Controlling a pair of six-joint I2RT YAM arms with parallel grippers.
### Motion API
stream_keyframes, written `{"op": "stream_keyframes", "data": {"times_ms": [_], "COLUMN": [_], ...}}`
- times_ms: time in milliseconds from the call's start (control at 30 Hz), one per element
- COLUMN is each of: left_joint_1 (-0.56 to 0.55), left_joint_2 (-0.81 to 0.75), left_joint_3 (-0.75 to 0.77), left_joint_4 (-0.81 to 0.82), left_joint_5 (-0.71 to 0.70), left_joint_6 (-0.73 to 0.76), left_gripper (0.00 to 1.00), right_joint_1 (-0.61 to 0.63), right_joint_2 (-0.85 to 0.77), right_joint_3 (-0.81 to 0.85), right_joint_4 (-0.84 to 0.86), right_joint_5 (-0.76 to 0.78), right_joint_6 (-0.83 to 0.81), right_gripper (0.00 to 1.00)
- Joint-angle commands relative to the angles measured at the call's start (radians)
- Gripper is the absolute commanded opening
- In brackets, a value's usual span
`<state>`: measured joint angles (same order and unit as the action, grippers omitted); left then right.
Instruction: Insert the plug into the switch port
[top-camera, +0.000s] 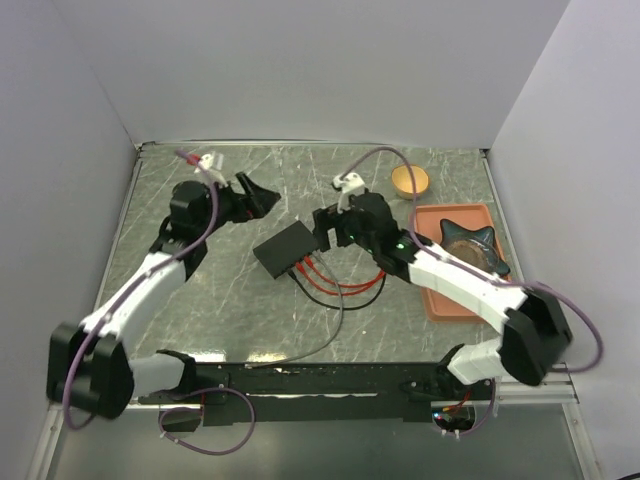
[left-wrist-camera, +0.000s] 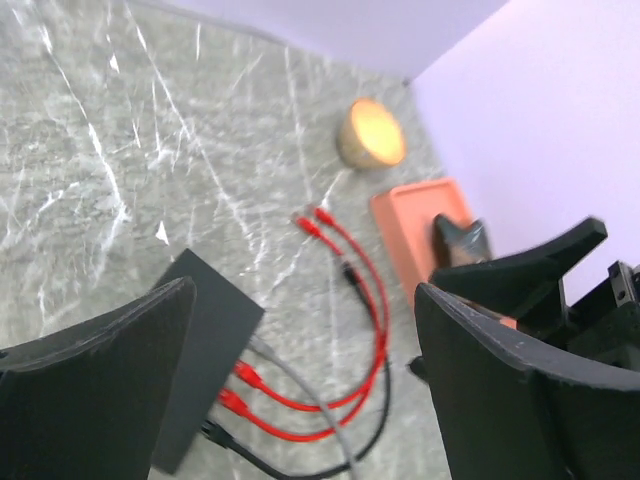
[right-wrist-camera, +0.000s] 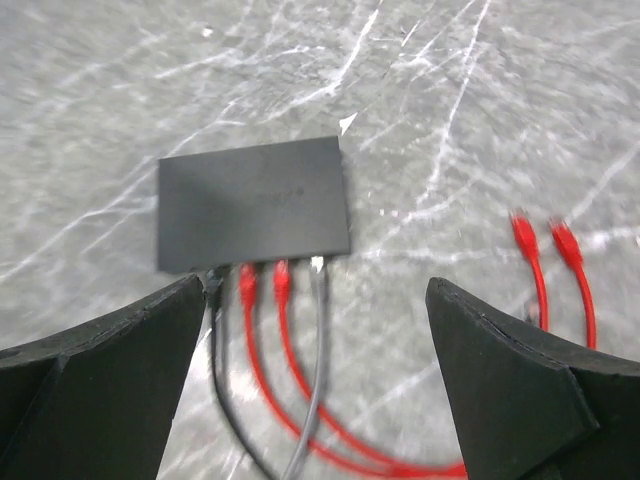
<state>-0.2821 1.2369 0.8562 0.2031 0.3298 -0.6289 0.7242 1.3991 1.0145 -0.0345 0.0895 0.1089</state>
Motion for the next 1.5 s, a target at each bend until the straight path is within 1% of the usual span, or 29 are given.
{"op": "stream_keyframes", "data": {"times_ms": [0, 67, 100, 167, 200, 233, 267, 367, 500, 567, 700, 900, 933, 1033, 1100, 1267, 1400, 1467], "left_joint_1": [-0.002, -0.003, -0.003, -0.005, -0.005, -0.005, -0.006, -0.005, -0.005, -0.005, -0.005, -0.005, -0.005, -0.005, -0.005, -0.005, -0.005, -0.005], "left_joint_2": [-0.179, -0.244, -0.304, -0.364, -0.414, -0.439, -0.459, -0.528, -0.582, -0.58, -0.522, -0.424, -0.413, -0.372, -0.36, -0.382, -0.433, -0.448], "left_joint_3": [-0.08, -0.132, -0.152, -0.215, -0.236, -0.25, -0.272, -0.31, -0.336, -0.344, -0.339, -0.316, -0.318, -0.316, -0.31, -0.293, -0.293, -0.309], "left_joint_4": [-0.017, -0.047, -0.063, -0.091, -0.093, -0.105, -0.126, -0.137, -0.1, -0.094, -0.077, -0.058, -0.032, -0.019, -0.021, -0.065, -0.096, -0.088], "left_joint_5": [-0.086, -0.116, -0.133, -0.181, -0.201, -0.213, -0.257, -0.297, -0.276, -0.275, -0.258, -0.19, -0.155, -0.14, -0.141, -0.187, -0.256, -0.282], "left_joint_6": [-0.141, -0.172, -0.208, -0.222, -0.219, -0.219, -0.221, -0.244, -0.23, -0.227, -0.21, -0.174, -0.167, -0.166, -0.154, -0.112, -0.083, -0.063], "left_gripper": [0.96, 0.96, 0.96, 0.96, 0.96, 0.96, 0.96, 0.96, 0.96, 0.96, 0.96, 0.96, 0.96, 0.96, 0.96, 0.96, 0.96, 0.96], "right_joint_1": [0.006, 0.006, 0.006, 0.007, 0.006, 0.006, 0.006, 0.007, 0.006, 0.007, 0.006, 0.006, 0.007, 0.007, 0.006, 0.007, 0.007, 0.007], "right_joint_2": [-0.22, -0.296, -0.364, -0.449, -0.471, -0.489, -0.52, -0.566, -0.592, -0.595, -0.592, -0.571, -0.568, -0.555, -0.542, -0.52, -0.519, -0.512], "right_joint_3": [-0.1, -0.161, -0.175, -0.212, -0.221, -0.232, -0.249, -0.283, -0.292, -0.295, -0.31, -0.306, -0.301, -0.278, -0.263, -0.249, -0.278, -0.303], "right_joint_4": [-0.018, -0.019, -0.024, -0.057, -0.07, -0.083, -0.106, -0.126, -0.162, -0.169, -0.156, -0.153, -0.153, -0.148, -0.16, -0.153, -0.076, -0.018], "right_joint_5": [0.006, -0.007, -0.019, -0.007, -0.004, 0.003, 0.012, 0.027, 0.035, 0.036, 0.024, 0.015, 0.006, 0.021, 0.039, 0.167, 0.185, 0.165], "right_joint_6": [0.087, 0.11, 0.115, 0.127, 0.133, 0.136, 0.143, 0.156, 0.166, 0.173, 0.19, 0.204, 0.187, 0.172, 0.166, 0.167, 0.075, 0.016], "right_gripper": [0.99, 0.99, 0.99, 0.99, 0.99, 0.99, 0.99, 0.99, 0.99, 0.99, 0.99, 0.99, 0.99, 0.99, 0.99, 0.99, 0.99, 0.99]}}
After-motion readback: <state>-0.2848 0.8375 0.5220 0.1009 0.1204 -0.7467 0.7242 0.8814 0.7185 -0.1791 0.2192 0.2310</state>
